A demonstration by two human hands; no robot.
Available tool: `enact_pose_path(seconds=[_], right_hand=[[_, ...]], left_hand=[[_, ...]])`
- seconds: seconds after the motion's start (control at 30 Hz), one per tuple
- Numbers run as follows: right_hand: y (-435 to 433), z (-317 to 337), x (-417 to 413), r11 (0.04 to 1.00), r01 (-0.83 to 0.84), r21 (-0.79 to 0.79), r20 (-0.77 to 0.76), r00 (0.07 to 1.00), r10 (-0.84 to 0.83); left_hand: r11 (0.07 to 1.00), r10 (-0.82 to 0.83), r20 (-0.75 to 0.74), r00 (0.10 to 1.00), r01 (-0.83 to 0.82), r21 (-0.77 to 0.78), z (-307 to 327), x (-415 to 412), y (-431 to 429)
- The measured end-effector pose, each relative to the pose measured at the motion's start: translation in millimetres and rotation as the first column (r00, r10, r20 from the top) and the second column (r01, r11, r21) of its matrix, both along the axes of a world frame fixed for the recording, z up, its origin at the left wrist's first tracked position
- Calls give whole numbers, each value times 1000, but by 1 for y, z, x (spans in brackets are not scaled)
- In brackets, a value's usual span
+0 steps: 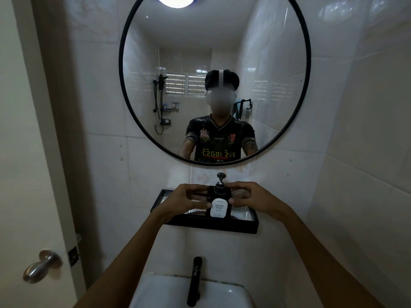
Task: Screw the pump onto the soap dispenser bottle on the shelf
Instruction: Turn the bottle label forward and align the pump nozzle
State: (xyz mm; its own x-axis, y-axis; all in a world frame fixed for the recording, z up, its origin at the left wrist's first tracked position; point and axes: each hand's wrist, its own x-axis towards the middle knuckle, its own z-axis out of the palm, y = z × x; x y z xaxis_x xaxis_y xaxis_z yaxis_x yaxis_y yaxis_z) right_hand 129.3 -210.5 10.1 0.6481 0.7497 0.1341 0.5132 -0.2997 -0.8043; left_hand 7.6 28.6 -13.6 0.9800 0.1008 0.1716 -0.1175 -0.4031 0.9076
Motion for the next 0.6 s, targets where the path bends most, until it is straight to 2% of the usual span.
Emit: enact_pose_path(seconds=[0.6], right_hand=[[-51,14,13,998,26,-58,-32,999,-28]], left_hand=[[997,-82,-38,996,82,6,5,21,-50]])
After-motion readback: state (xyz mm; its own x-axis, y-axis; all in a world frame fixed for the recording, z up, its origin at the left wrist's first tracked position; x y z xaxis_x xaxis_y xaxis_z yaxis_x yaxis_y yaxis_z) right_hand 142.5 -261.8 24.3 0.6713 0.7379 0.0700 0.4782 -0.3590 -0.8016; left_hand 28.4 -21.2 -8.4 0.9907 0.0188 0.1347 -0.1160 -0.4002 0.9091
